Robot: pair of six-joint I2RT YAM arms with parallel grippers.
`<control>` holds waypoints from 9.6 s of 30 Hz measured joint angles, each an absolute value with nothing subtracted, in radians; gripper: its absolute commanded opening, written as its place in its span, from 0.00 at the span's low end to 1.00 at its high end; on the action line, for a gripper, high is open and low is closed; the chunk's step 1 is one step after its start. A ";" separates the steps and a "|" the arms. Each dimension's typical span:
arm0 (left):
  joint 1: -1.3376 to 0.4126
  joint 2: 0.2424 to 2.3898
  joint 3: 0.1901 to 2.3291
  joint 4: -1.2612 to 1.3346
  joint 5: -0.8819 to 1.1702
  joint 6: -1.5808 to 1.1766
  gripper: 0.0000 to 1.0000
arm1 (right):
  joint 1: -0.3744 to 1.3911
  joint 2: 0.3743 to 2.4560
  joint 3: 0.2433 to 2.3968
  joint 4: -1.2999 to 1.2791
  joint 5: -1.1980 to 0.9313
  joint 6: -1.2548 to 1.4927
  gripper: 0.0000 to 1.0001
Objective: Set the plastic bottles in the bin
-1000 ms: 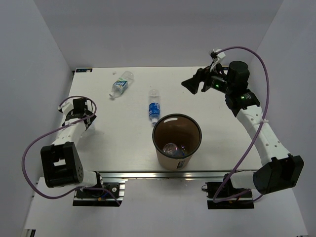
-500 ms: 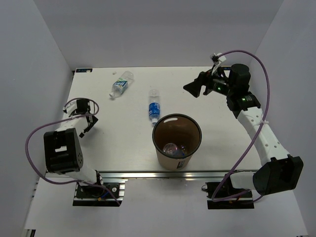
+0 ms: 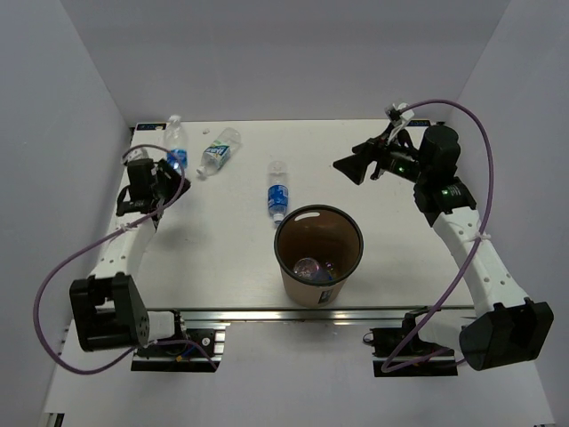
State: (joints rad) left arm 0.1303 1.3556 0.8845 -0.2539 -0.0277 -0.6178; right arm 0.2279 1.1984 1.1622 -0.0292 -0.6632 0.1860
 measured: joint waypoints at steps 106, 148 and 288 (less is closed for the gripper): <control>-0.043 2.451 2.098 -0.476 0.431 0.035 0.39 | 0.139 1.622 1.452 -0.389 -0.513 -0.052 0.89; -0.993 1.319 1.073 0.265 0.351 -0.306 0.92 | 0.112 0.971 0.875 -0.125 -0.283 0.204 0.89; -1.030 1.118 0.721 0.825 0.074 -0.168 0.00 | 0.112 0.889 0.802 -0.075 -0.308 0.158 0.89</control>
State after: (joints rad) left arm -1.0302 1.1179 0.7208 0.8249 0.0738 -0.1680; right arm 0.1123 0.8894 0.8021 -0.0746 -0.3080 0.1581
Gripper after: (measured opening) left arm 0.622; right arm 0.895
